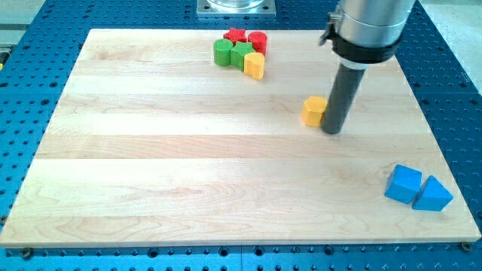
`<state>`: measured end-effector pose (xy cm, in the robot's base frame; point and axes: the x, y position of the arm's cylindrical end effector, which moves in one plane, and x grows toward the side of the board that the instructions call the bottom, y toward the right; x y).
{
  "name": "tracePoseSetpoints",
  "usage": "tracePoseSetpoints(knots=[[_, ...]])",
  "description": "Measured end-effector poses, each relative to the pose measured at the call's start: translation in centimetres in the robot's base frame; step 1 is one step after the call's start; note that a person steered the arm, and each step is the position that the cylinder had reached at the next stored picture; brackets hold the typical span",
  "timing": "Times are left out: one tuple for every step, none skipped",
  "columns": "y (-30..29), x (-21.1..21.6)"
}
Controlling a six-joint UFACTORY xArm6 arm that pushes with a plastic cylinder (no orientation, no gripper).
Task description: Move the yellow hexagon to the bottom right of the red circle
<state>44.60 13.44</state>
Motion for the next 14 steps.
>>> tracePoseSetpoints(knots=[[-3.4,-0.2],[-4.2,-3.6],[-4.4,-5.8],[-4.4,-8.8],[-4.4,-13.6],[-4.4,-14.7],[-2.5,-11.7],[-0.2,-12.0],[0.8,-16.5],[0.8,-18.4],[-1.6,-18.2],[-3.7,-18.4],[-3.6,-20.0],[0.1,-20.5]])
